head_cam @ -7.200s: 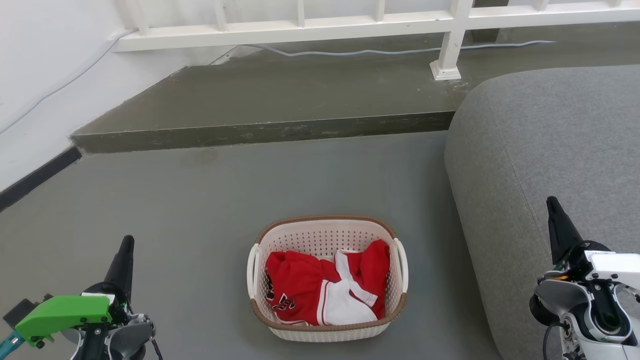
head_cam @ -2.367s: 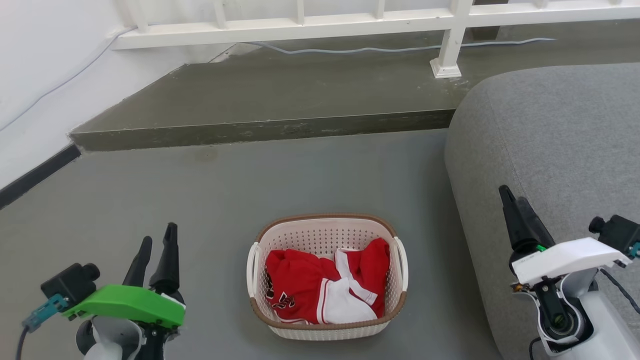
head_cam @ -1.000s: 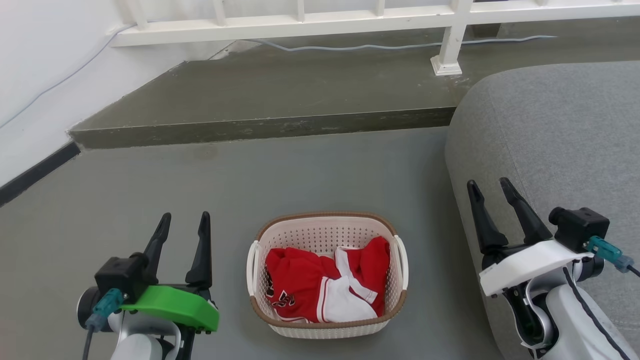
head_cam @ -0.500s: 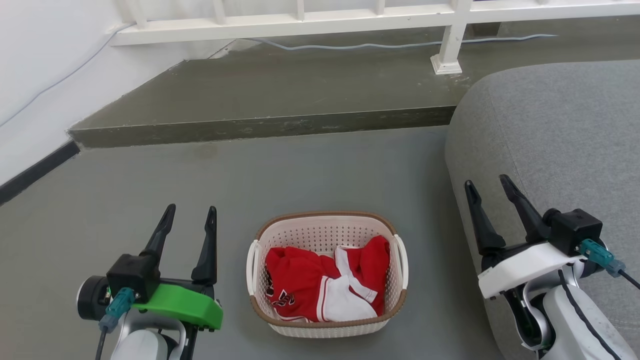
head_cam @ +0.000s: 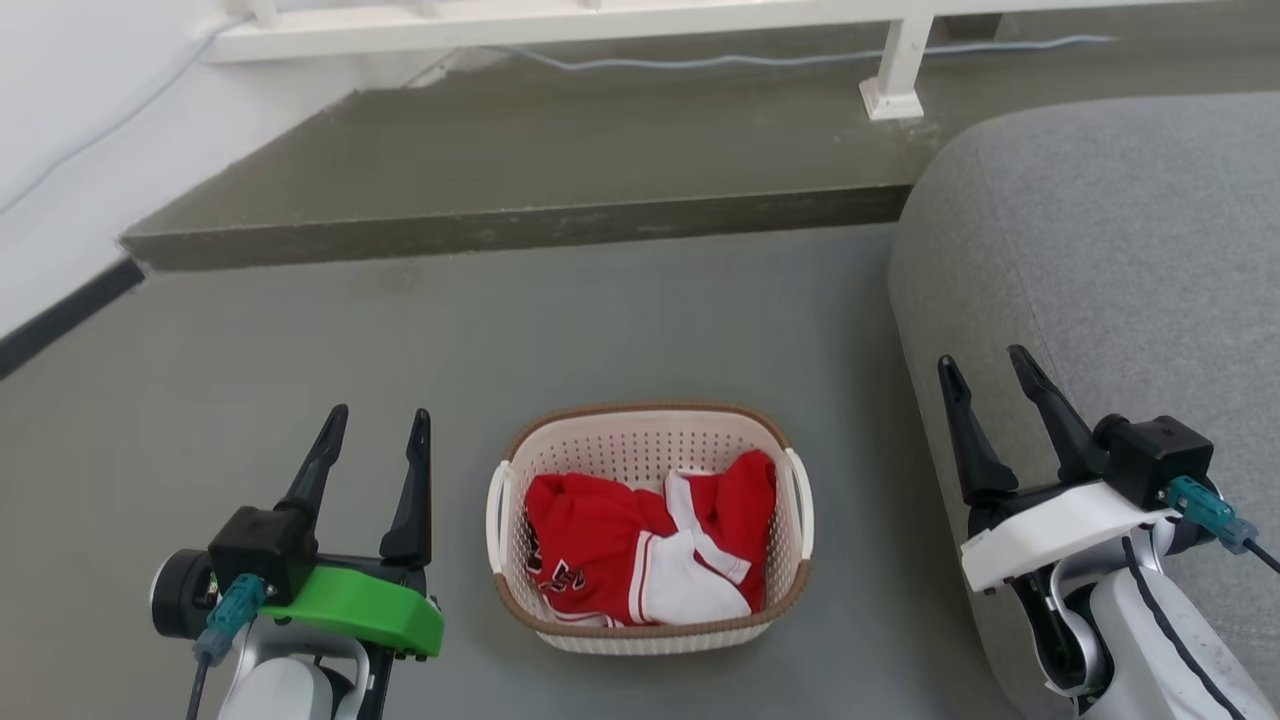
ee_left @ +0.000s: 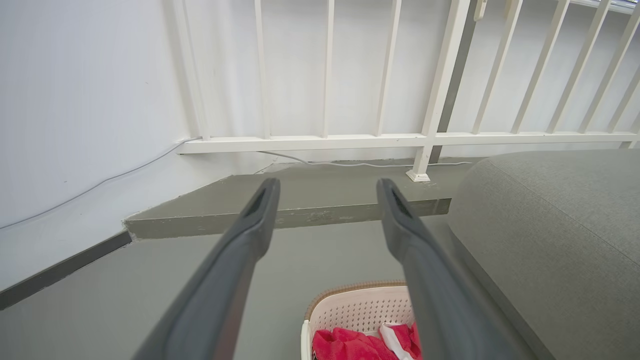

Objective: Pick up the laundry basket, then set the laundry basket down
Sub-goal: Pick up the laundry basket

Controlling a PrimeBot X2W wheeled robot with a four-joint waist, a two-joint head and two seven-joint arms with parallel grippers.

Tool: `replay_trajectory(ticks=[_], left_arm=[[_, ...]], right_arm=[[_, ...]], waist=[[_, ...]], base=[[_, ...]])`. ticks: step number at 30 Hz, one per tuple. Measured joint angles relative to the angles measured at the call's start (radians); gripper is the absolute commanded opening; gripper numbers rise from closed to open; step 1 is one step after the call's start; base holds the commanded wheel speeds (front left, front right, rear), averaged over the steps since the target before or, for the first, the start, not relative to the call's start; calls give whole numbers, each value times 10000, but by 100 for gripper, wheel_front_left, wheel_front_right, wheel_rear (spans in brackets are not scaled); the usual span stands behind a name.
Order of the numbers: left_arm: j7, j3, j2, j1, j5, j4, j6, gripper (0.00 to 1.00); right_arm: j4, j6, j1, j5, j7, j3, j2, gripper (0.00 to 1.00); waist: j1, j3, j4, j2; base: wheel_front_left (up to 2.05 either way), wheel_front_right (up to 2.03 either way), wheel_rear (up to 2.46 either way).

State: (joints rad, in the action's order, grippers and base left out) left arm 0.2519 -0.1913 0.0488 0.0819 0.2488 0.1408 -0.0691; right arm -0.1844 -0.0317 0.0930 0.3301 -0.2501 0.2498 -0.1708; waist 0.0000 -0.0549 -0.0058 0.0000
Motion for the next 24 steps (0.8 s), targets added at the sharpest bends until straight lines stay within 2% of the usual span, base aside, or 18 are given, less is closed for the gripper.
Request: replay_trajectory(ticks=[10, 24], left_arm=[[0, 46, -13, 308, -12, -12, -13, 100], [2, 184, -42, 1478, -86, 535, -109, 100]], right_arm=[[-69, -13, 130, 0, -2, -184, 104, 100], [-874, -209, 1368, -40, -17, -182, 226, 100]], waist=[[0, -830, -126, 0], [0, -2464, -374, 0]], base=[[0, 0, 0], [0, 0, 0]])
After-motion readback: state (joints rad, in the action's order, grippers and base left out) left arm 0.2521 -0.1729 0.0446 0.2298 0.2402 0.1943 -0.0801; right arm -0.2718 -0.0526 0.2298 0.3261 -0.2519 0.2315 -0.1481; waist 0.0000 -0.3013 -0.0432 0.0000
